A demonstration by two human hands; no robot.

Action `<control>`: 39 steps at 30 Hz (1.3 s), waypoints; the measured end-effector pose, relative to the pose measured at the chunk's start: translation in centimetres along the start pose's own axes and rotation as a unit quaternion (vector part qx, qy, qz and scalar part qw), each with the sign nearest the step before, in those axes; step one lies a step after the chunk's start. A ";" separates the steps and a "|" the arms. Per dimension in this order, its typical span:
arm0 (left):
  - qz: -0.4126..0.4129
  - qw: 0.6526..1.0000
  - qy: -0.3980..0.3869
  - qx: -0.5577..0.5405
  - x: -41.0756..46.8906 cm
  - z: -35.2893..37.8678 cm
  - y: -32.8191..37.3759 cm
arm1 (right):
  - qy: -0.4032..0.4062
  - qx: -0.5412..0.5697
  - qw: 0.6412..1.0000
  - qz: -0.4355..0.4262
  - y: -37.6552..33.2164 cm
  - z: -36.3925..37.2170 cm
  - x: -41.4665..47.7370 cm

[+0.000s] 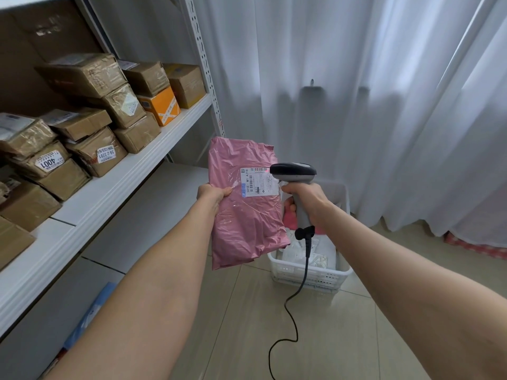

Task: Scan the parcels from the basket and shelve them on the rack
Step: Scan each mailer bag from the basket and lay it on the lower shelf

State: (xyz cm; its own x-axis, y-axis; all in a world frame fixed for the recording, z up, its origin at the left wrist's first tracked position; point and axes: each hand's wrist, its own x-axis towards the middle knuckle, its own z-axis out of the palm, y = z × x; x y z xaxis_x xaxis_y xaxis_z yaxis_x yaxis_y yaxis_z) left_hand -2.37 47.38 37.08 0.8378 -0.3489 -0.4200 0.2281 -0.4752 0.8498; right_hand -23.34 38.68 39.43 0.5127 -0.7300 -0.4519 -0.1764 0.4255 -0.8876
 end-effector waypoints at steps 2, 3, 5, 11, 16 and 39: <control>0.001 1.000 -0.001 0.000 0.0 0.0 0.0 | 0.006 -0.004 1.000 -0.003 -0.1 -0.1 -0.1; 0.001 1.000 -0.002 0.000 -0.1 0.0 0.0 | 0.006 -0.007 1.000 -0.003 -0.3 -0.1 -0.2; 0.003 1.000 0.002 0.002 -0.1 -0.1 0.0 | 0.002 -0.012 1.000 -0.002 -0.4 -0.1 -0.3; 0.004 1.000 0.009 0.005 -0.2 -0.3 0.0 | -0.003 -0.028 1.000 0.000 -0.6 0.2 -0.6; 0.004 1.000 0.011 0.006 -0.3 -0.5 0.1 | -0.005 -0.009 1.000 0.003 -0.8 0.3 -0.7; -0.011 0.999 0.032 -0.008 -1.3 -1.7 -0.8 | -0.048 0.004 0.999 0.015 -0.5 0.9 -0.9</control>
State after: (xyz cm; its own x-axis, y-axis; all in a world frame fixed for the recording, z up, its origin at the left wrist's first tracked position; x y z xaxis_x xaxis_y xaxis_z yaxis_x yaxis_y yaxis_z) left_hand -2.78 49.59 37.48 0.8623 -0.2857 -0.4180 0.2544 -0.4694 0.8456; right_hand -22.96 39.65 40.34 0.5856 -0.6628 -0.4667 -0.1866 0.4500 -0.8733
